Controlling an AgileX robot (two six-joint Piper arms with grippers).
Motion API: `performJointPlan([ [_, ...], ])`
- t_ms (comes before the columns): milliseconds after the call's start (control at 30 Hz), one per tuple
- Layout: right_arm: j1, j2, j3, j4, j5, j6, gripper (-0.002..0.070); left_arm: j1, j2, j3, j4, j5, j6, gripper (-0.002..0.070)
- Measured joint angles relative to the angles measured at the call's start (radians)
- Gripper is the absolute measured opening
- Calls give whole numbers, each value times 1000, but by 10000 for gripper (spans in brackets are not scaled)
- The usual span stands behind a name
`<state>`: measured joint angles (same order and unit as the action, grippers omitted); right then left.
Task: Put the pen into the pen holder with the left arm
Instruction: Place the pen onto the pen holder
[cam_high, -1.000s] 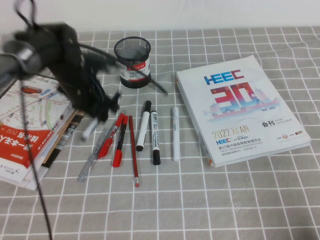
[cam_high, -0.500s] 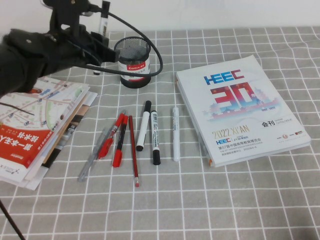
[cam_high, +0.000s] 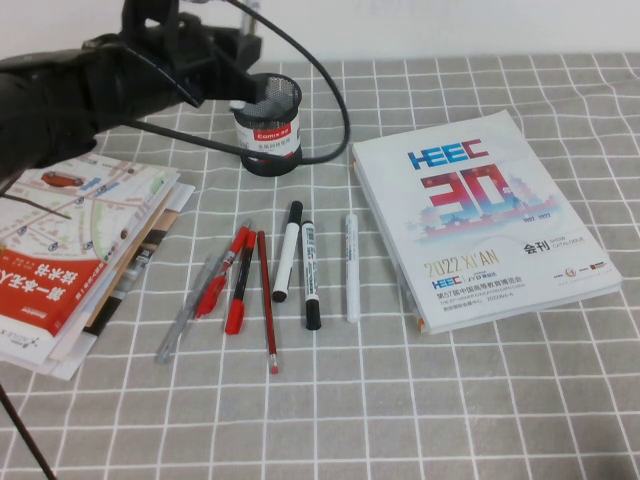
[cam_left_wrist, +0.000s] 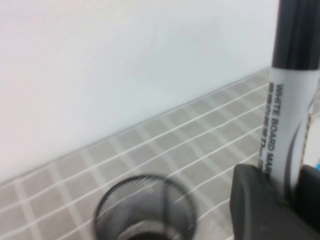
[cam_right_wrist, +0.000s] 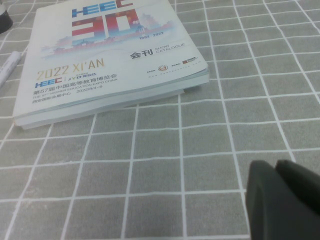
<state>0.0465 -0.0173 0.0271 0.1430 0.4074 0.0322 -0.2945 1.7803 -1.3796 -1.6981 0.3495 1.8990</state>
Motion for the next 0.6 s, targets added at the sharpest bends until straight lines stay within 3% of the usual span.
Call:
performJointPlan([
  [600,0,0,0,0,0,0,-15,0,9,-4,-5,0,11,107],
])
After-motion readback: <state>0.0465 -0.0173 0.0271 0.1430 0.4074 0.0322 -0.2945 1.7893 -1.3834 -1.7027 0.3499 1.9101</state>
